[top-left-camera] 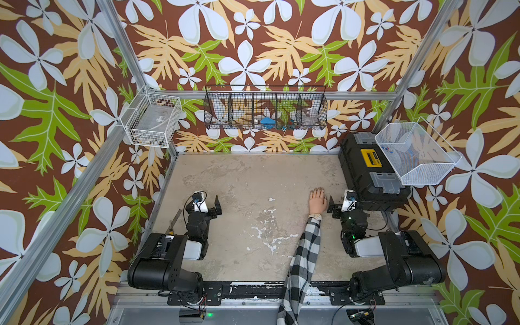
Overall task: Take off the watch
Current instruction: Adjust the hand at the center of the board.
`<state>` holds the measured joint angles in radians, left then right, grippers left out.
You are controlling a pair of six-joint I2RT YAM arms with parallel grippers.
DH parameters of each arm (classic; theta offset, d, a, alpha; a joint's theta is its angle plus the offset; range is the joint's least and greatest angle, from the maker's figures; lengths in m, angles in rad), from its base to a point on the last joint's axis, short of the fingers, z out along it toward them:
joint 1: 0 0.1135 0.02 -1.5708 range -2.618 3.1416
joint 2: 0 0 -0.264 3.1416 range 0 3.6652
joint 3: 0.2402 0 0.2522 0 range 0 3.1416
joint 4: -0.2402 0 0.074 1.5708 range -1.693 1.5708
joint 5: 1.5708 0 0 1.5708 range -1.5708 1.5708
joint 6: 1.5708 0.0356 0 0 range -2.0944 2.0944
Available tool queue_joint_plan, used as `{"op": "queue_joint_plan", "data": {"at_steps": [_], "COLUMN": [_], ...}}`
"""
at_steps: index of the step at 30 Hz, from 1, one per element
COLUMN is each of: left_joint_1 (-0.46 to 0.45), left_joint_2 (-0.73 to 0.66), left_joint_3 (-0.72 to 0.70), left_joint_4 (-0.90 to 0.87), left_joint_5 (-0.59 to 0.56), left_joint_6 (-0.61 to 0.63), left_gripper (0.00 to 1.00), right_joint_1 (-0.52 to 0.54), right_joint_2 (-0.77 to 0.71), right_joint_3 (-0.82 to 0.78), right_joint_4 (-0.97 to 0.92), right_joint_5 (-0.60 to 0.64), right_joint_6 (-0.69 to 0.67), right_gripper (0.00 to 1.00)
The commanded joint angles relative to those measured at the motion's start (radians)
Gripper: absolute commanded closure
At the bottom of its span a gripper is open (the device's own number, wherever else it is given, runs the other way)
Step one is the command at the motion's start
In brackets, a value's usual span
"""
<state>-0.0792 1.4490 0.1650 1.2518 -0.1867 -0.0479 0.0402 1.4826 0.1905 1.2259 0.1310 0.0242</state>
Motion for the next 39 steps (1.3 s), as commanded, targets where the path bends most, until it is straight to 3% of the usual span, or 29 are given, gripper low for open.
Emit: {"op": "queue_joint_plan", "data": {"at_steps": [1,3,8,12,17,25,29,35,39], "left_joint_1": [0.004,0.004,0.002,0.002,-0.002,-0.150,-0.180,-0.202,-0.210], "left_joint_2": [-0.005,-0.014,-0.074,-0.062,-0.079,-0.126,-0.155,-0.199,-0.224], "left_joint_3": [0.002,0.007,0.159,0.339,0.491,0.575,0.557,0.534,0.524], "left_joint_4": [0.002,-0.010,-0.322,-0.633,-0.917,-1.132,-1.163,-1.189,-1.189], "left_joint_5": [0.018,0.015,-0.081,-0.152,-0.047,0.036,0.120,0.162,0.167], "left_joint_6": [0.006,0.003,-0.027,-0.129,-0.286,-0.346,-0.389,-0.425,-0.426], "left_gripper": [0.00,0.01,0.04,0.07,0.06,0.03,0.03,0.01,0.00], "right_joint_1": [0.000,0.001,0.004,-0.004,-0.004,0.015,0.034,0.092,0.175], "right_joint_2": [-0.007,-0.049,-0.245,-0.275,-0.262,-0.306,-0.306,-0.331,-0.324], "right_joint_3": [-0.004,-0.008,0.188,0.336,0.446,0.433,0.415,0.364,0.381], "right_joint_4": [0.016,0.031,-0.512,-0.835,-1.090,-1.292,-1.377,-1.413,-1.473], "right_joint_5": [-0.002,0.033,0.053,0.069,-0.213,-0.391,-0.457,-0.495,-0.404], "right_joint_6": [0.008,0.017,0.134,0.445,0.481,0.569,0.569,0.591,0.605], "right_gripper": [0.00,0.00,0.00,0.00,0.00,0.03,0.04,0.06,0.09]}}
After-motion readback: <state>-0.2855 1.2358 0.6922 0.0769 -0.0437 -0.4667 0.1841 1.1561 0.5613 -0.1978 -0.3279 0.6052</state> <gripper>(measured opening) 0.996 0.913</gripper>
